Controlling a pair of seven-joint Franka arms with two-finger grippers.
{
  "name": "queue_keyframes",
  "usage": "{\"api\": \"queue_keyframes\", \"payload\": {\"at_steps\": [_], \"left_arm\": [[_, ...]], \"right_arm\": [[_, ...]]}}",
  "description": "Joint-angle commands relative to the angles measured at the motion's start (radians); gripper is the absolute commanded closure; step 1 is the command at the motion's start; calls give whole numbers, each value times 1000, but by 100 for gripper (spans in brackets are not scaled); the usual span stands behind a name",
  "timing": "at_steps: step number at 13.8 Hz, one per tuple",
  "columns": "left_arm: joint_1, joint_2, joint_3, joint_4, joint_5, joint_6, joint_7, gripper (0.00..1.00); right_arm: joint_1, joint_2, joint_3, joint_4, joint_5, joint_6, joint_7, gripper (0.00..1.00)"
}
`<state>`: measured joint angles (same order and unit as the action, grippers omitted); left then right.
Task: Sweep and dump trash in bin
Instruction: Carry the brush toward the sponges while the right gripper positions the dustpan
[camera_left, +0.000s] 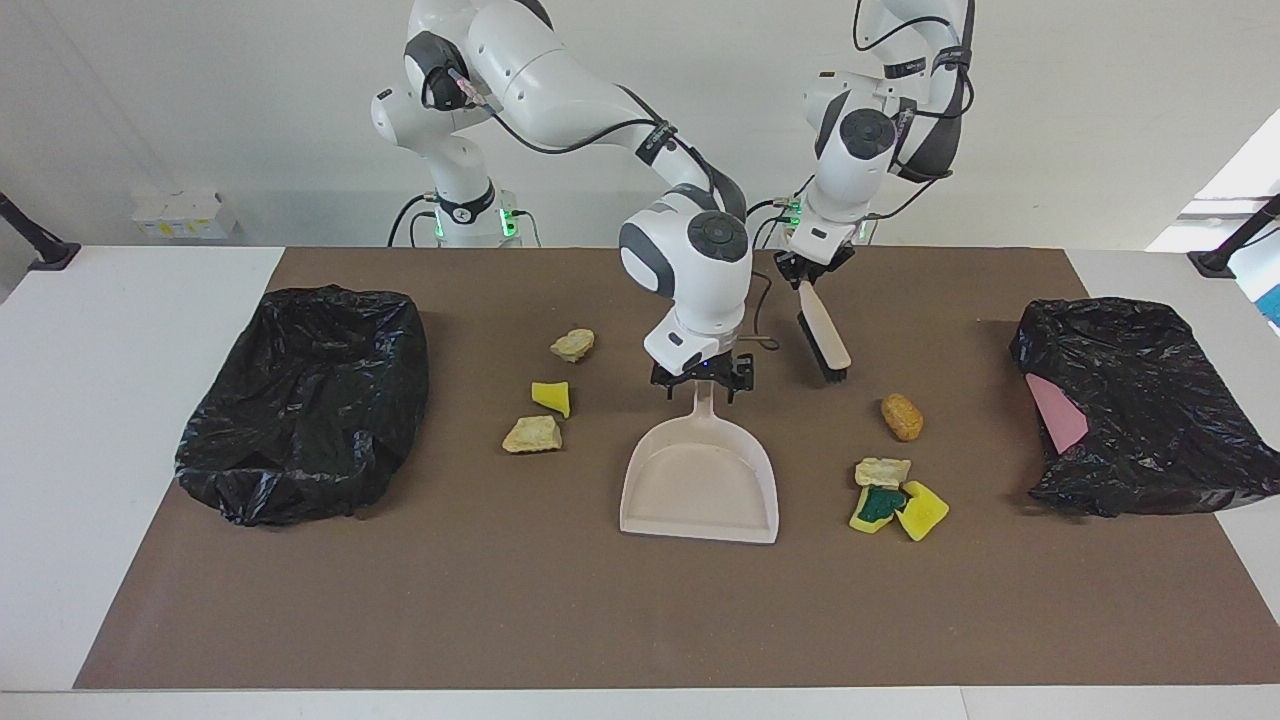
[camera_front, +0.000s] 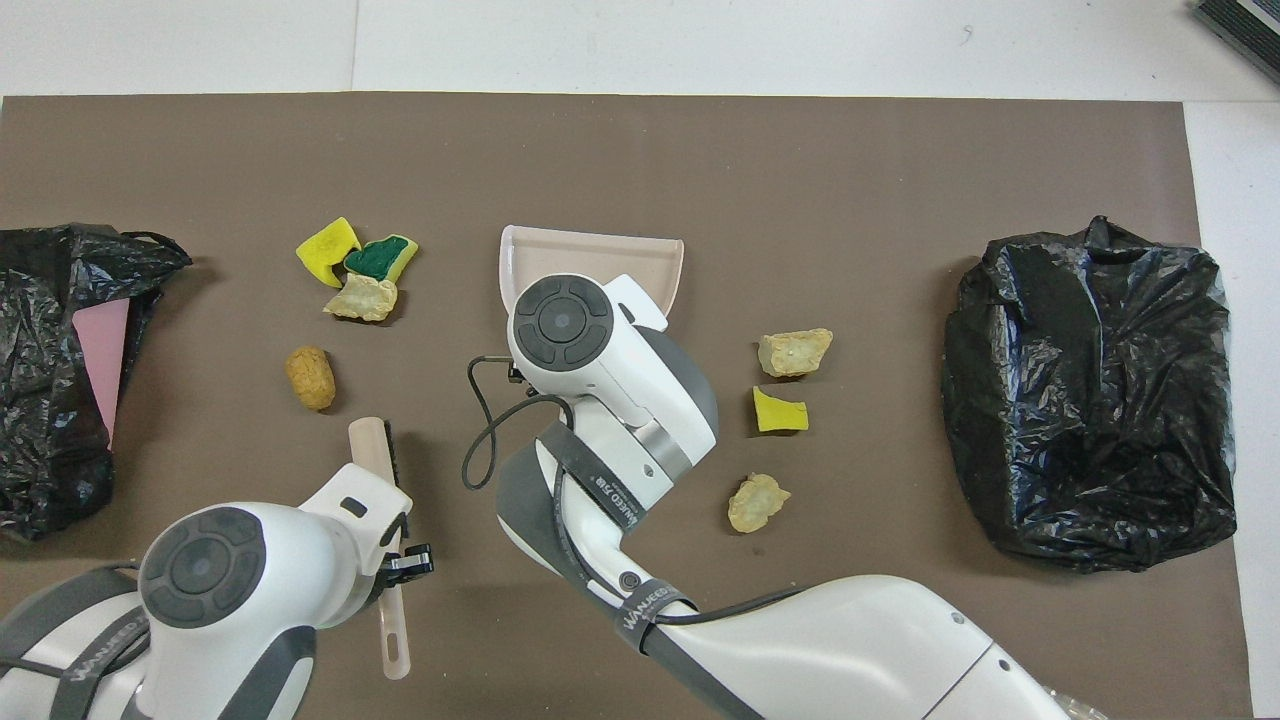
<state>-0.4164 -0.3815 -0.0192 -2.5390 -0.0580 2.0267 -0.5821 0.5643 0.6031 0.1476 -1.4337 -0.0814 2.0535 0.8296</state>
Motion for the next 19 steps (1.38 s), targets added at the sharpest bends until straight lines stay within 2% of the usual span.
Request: {"api": "queue_keyframes", "payload": {"at_steps": [1,3,5,8,10,14,17,19], "left_arm": [[91,3,-8,61,17,-31,59,100],[154,35,-8,107,24,-14,114,100],[226,90,-8,166,43,3,180,100],[318,157,-8,245,43,7,281,100],[375,167,-8,250,43,47,352,100],[422,193,-8,250,43,72,409,100],[432,233,-7,250,43,96,464,100],[436,286,-8,250,43,145,496,100]], "right_arm": [[2,-39,4,-51,-14,28,2,0],[0,-39,4,-53,-14,30,-1,21],[0,-40,4,-53,-12,30,-6,32],[2,-42,6,-51,-14,21,-82,83],[2,-45,6,-53,-12,10,-188,100],[-12,-101,4,-53,-15,-32,-303,100],[-52,-132,3,-51,-29,-62,-571,100],[-93,-137,4,-44,-24,-65,-732,100]]}}
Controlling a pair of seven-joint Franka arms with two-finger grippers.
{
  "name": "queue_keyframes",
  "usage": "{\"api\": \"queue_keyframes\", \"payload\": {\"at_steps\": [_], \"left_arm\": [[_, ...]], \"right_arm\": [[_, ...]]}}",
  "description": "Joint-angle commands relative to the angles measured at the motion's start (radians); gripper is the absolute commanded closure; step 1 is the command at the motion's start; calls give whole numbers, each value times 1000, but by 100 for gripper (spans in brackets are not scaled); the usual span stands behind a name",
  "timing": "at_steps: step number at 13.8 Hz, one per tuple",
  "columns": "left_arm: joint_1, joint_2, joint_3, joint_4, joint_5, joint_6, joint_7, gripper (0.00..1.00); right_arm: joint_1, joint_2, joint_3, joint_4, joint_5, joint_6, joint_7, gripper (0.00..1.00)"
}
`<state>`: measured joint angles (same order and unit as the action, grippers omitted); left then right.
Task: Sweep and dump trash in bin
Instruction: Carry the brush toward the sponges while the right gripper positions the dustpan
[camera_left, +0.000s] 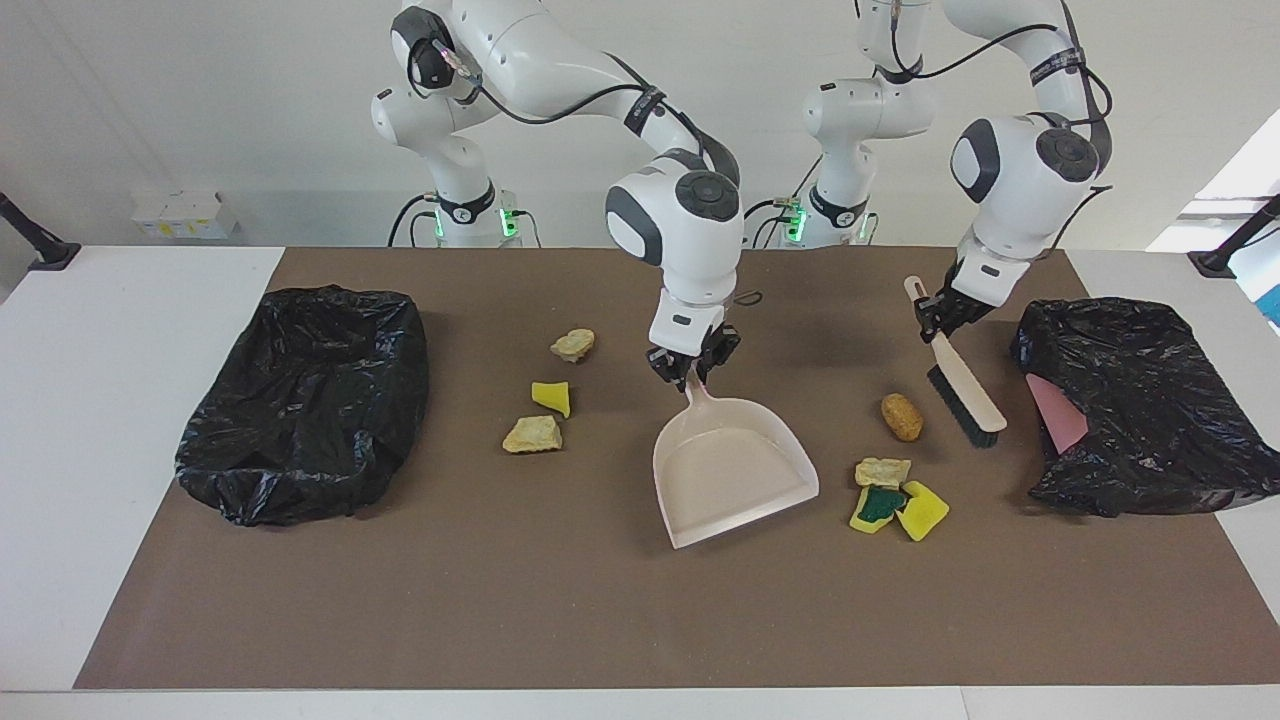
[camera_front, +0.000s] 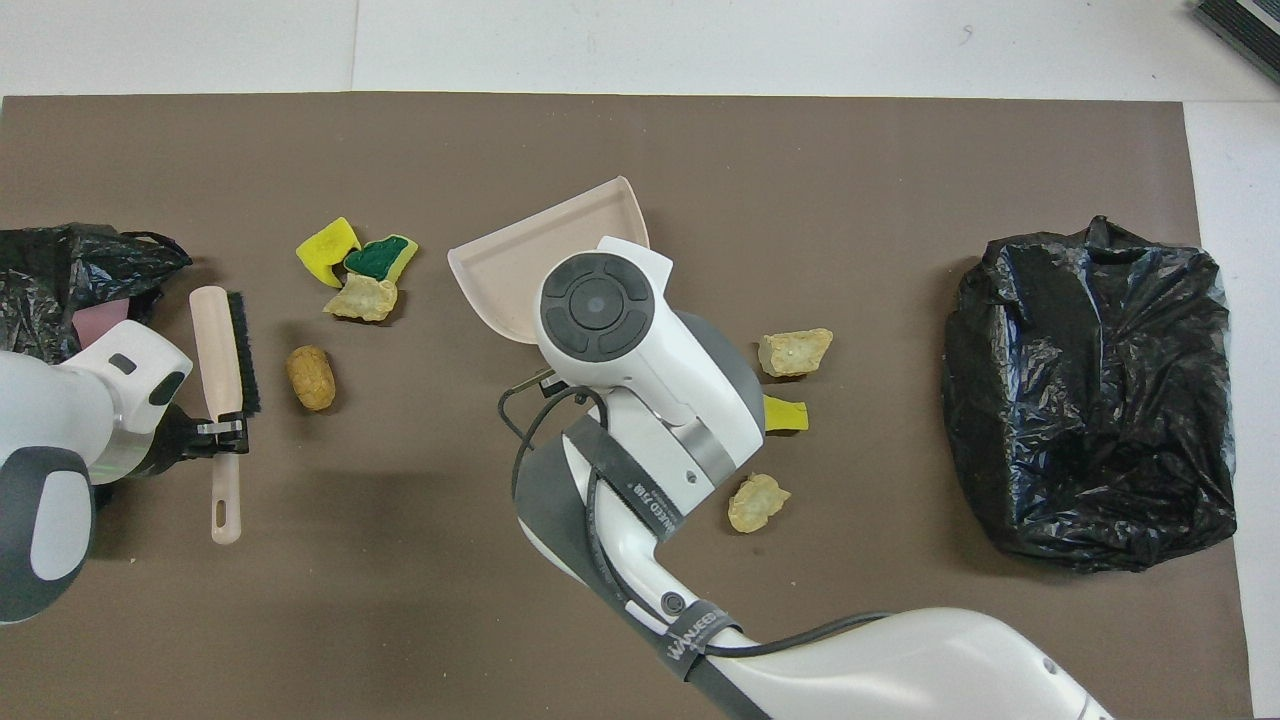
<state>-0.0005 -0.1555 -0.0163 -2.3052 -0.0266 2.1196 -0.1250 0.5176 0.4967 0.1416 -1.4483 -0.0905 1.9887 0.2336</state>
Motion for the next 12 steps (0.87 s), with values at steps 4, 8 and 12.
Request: {"api": "queue_keyframes", "payload": {"at_steps": [4,8,12], "left_arm": [[40,190,-11,109,10,140,65,100],[34,358,-16,308,11,134,110,100],[30,424,-19,376,10,138,195,100]], "right_arm": [[-131,-17,10,-21,-2,-50,-535,100],[-166,-1,10,-1,0,-54,-738,100],[-168,2,10,0,-1,-47,-798,100]]}}
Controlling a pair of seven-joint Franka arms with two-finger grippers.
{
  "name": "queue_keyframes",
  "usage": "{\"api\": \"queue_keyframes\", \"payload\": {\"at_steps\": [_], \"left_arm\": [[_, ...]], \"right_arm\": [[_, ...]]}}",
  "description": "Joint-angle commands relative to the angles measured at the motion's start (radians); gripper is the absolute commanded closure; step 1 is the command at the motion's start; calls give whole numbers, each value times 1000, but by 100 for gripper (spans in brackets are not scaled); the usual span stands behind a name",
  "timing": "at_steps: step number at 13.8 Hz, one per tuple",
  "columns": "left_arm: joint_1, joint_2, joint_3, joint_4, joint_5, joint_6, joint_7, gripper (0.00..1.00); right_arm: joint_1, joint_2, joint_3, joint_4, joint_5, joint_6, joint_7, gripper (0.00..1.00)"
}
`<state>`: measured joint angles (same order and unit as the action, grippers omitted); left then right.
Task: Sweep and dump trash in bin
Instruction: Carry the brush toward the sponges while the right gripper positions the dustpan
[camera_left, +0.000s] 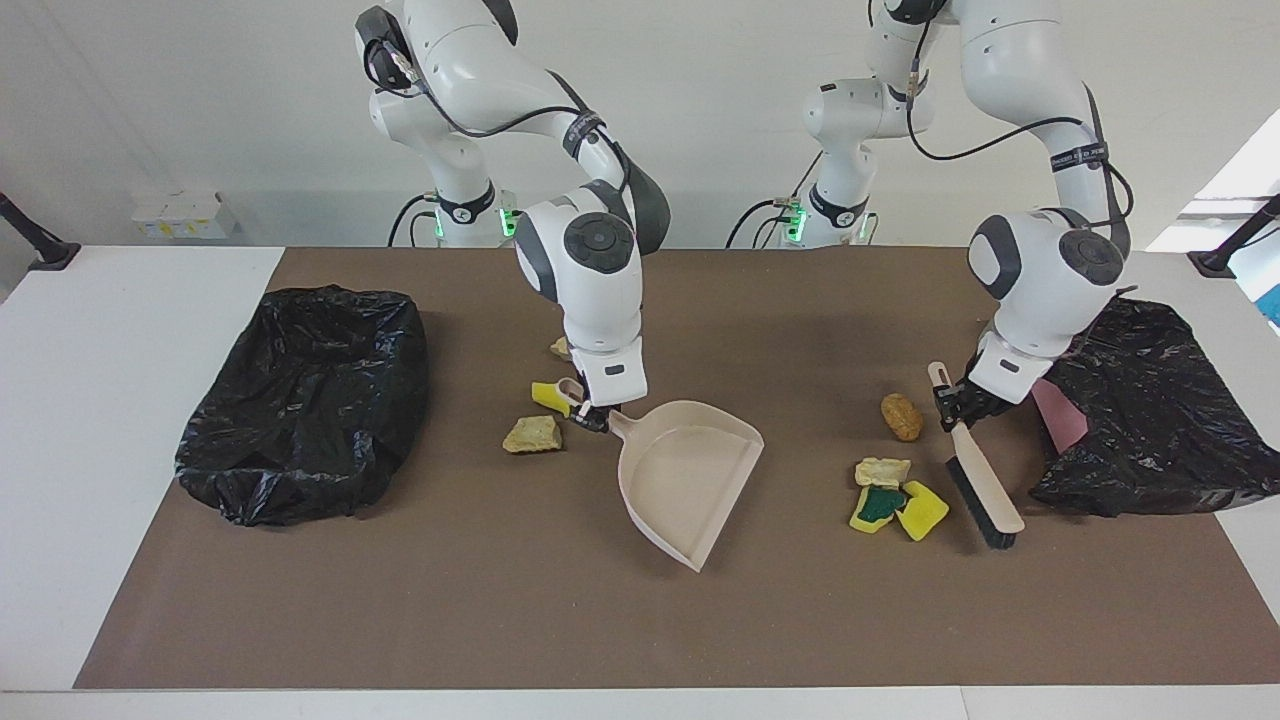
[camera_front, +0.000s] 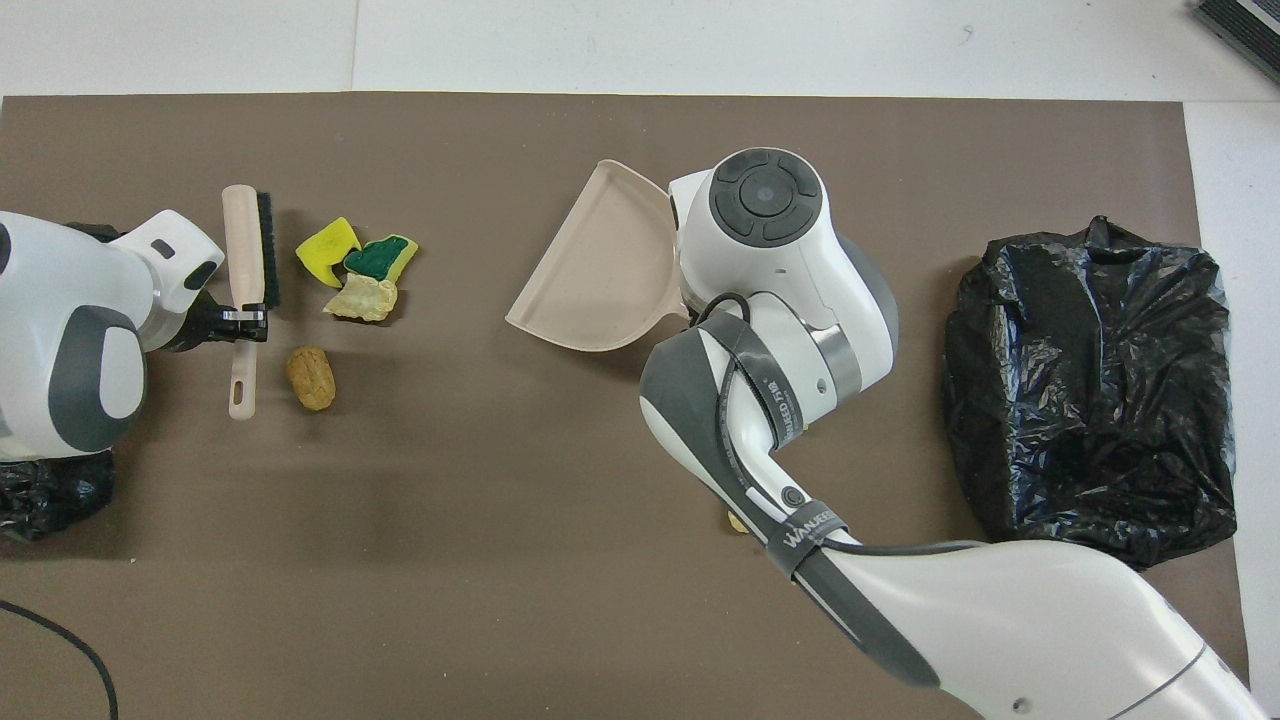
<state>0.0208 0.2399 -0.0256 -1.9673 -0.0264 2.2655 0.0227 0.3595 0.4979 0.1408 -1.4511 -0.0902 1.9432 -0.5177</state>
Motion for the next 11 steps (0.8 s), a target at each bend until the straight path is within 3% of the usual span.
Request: {"api": "queue_keyframes", "payload": {"at_steps": [1,7,11], "left_arm": [[5,30,-11,36,8,-9,54,100],[-77,13,-14,-1,-7,-46,54,100],[-153,-13,-14,-45,-82,-63,30,100]], "right_arm": [[-10,5,11,2,-3,3,-57,100],[12,10,11,-15,-14,14,-105,100],[13,2,11,-38,-14,14,-105,100]]}}
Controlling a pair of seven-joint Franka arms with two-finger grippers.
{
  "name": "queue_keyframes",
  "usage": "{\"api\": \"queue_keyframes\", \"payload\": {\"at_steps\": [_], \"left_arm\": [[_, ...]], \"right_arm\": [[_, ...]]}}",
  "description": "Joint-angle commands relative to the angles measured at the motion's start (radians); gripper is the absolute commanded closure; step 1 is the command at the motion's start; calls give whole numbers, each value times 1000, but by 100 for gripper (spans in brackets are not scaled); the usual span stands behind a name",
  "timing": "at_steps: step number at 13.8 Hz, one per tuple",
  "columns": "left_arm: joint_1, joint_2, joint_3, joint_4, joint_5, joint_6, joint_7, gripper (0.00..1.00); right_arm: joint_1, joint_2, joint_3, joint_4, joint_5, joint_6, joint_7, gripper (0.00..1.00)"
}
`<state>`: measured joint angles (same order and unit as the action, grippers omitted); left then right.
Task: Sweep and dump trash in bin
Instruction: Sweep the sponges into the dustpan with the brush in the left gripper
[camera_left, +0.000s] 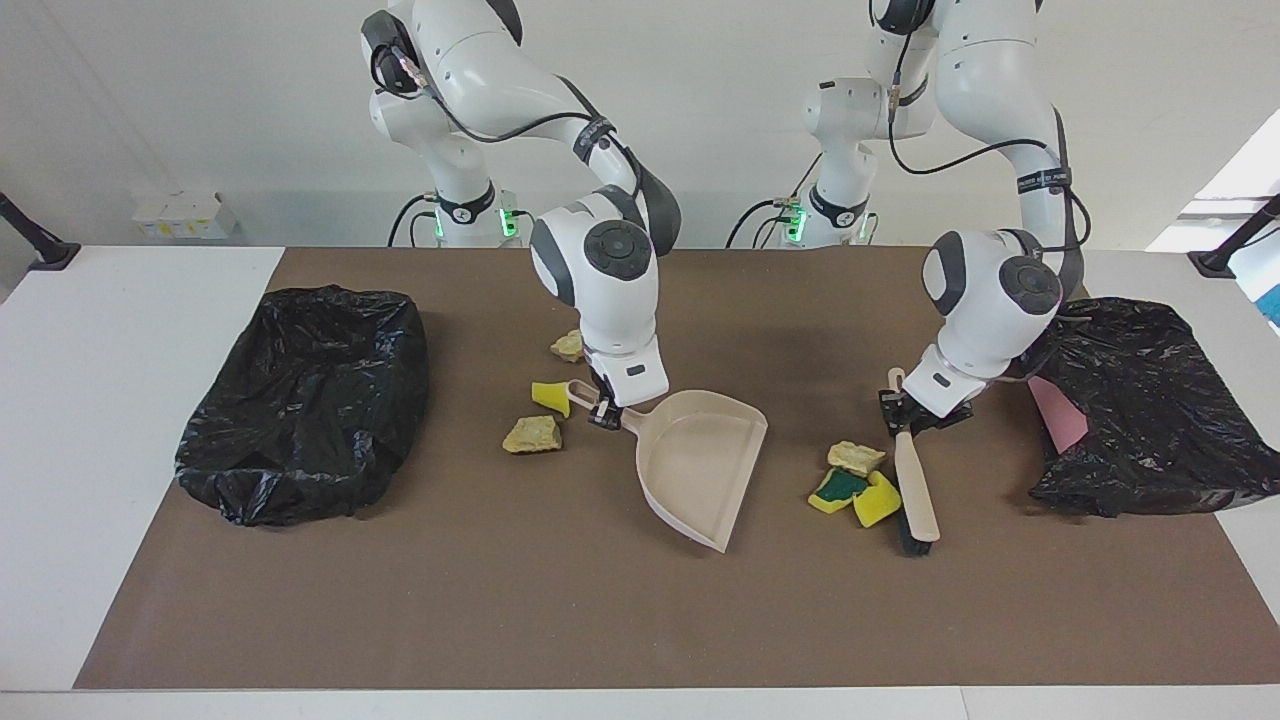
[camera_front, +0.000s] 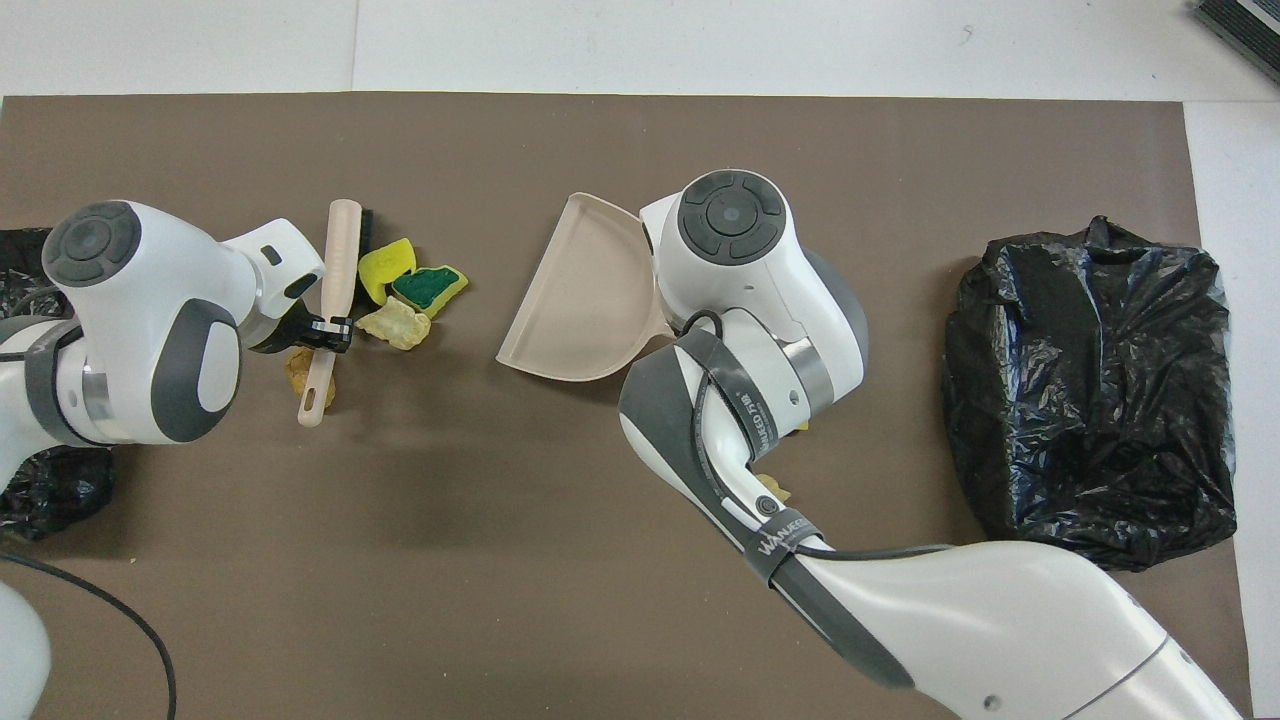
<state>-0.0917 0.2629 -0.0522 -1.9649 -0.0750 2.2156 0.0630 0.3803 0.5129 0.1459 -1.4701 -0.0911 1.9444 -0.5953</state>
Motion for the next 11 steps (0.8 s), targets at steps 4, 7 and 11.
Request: {"api": "queue_keyframes", "payload": {"at_steps": [4,7,11], "left_arm": [[-98,-60,12,-81,-94,-14,-69,100],[-120,-60,12,-80,-109,-14,-107,100],[-118,-60,12,-77,-111,-17,-112,100]], "right_arm": [[-6,-19,6,-36,-13,14,-24,100],[9,-33,6,-91,-15,71,-26,100],[11,-33,6,-96,-16,70,-26,100]]}}
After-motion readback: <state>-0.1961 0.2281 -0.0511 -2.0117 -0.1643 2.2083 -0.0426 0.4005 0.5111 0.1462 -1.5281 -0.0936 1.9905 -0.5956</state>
